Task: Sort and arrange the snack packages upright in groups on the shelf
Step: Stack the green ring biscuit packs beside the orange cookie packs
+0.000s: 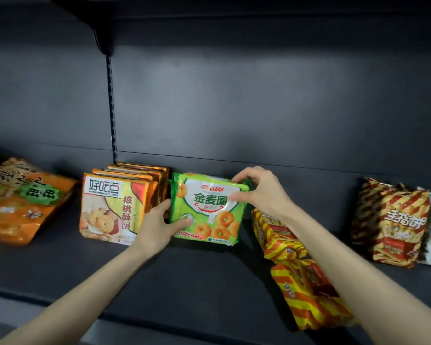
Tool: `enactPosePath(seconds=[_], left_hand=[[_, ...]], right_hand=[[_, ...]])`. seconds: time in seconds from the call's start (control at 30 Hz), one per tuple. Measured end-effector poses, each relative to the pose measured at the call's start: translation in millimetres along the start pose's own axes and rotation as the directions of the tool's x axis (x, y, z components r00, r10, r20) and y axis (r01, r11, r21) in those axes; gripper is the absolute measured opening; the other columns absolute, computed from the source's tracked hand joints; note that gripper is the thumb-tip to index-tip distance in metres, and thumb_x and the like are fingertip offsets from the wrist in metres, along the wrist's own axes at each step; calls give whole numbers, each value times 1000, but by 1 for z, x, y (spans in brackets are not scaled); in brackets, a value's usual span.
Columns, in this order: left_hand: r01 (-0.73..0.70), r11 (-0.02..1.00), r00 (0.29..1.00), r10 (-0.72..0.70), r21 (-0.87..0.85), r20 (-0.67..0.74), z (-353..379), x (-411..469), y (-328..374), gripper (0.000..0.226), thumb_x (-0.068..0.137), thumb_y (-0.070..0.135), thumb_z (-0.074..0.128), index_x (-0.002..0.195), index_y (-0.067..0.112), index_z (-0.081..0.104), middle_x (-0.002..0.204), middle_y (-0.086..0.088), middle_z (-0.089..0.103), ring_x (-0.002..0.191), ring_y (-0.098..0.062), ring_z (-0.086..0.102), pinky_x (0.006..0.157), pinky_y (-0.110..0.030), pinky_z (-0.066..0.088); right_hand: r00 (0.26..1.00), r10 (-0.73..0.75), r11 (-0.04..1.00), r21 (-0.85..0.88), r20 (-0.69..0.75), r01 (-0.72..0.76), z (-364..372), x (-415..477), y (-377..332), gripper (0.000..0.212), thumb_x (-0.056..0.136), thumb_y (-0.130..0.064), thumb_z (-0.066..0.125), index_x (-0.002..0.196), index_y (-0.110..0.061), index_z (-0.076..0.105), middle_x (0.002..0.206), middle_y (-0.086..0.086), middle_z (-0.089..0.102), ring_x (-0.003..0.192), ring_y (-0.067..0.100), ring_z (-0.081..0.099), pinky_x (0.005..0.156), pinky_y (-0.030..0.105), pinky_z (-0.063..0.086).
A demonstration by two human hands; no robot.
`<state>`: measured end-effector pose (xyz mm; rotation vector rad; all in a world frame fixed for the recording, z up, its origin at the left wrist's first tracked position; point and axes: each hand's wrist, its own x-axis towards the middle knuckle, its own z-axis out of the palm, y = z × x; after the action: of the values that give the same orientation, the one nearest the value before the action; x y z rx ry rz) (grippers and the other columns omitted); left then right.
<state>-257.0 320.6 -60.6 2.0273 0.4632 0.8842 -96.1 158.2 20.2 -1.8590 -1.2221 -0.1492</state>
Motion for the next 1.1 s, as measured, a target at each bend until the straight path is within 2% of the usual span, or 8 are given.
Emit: enactPosePath(seconds=[0.07, 0.23, 0.43, 0.5, 0.6, 0.7, 0.83, 1.1], left_hand=[[-28, 996, 1000, 29, 80, -2, -5, 1, -10, 34, 82, 17, 71, 113, 15, 57, 96, 15, 66, 86, 0, 65, 81, -22, 54], [-8, 929, 999, 25, 371, -39, -16, 5, -35, 50, 87, 19, 65, 127, 2, 41, 111, -14, 63, 102, -30, 61, 78, -33, 47], [-168, 878, 974, 217, 449, -60, -27, -5, -49, 44, 87, 17, 63, 124, 10, 41, 119, -8, 45, 107, -25, 52, 86, -34, 48], [-215, 864, 974, 223, 454, 37, -29, -6, -51, 39, 90, 17, 57, 126, 13, 42, 116, -6, 43, 102, -25, 54, 80, -32, 48], [-219, 871, 971, 151, 439, 184, -31, -1, -57, 51, 93, 21, 54, 139, 17, 32, 125, -6, 39, 105, -25, 55, 89, -32, 47], [-220, 889, 965, 136, 402, 226, -35, 1, -60, 56, 93, 24, 54, 143, 19, 29, 130, -5, 36, 110, -22, 53, 95, -30, 45], [-254, 876, 952, 151, 410, 267, -38, 2, -62, 49, 93, 28, 53, 138, 20, 38, 130, -1, 36, 112, -19, 52, 95, -30, 45], [-331, 893, 906, 209, 306, 369, -16, 7, -43, 38, 89, 27, 57, 126, 20, 51, 120, 1, 53, 110, -17, 54, 93, -32, 46]], right_hand=[[999, 30, 998, -63, 28, -28, 16, 4, -4, 28, 72, -12, 80, 92, -21, 64, 103, -4, 52, 99, 13, 51, 70, 14, 41], [994, 60, 977, -210, 87, -40, 52, 3, -8, 41, 76, -1, 74, 114, -13, 65, 120, 1, 54, 117, 19, 50, 95, 20, 37], [993, 112, 932, -343, -33, -116, 81, 6, -12, 46, 82, 2, 66, 123, -15, 59, 128, 5, 39, 126, 25, 39, 106, 35, 38], [991, 117, 925, -357, -67, -133, 88, 6, -13, 46, 83, 2, 65, 125, -14, 58, 128, 6, 38, 126, 26, 40, 105, 36, 40], [987, 119, 923, -354, -110, -150, 96, 6, -15, 46, 83, 3, 64, 127, -11, 56, 131, 8, 38, 127, 26, 40, 105, 32, 39], [988, 115, 927, -345, -108, -145, 99, 7, -17, 48, 83, 6, 62, 128, -10, 55, 137, 9, 38, 130, 26, 39, 106, 29, 35], [982, 160, 921, -343, -96, -184, 91, 8, -18, 53, 81, -5, 69, 130, -13, 53, 144, 9, 33, 134, 29, 34, 110, 38, 35], [961, 248, 848, -452, -124, -278, 48, -23, -19, 44, 85, -18, 67, 126, -13, 55, 137, 8, 38, 127, 25, 41, 102, 27, 33]])
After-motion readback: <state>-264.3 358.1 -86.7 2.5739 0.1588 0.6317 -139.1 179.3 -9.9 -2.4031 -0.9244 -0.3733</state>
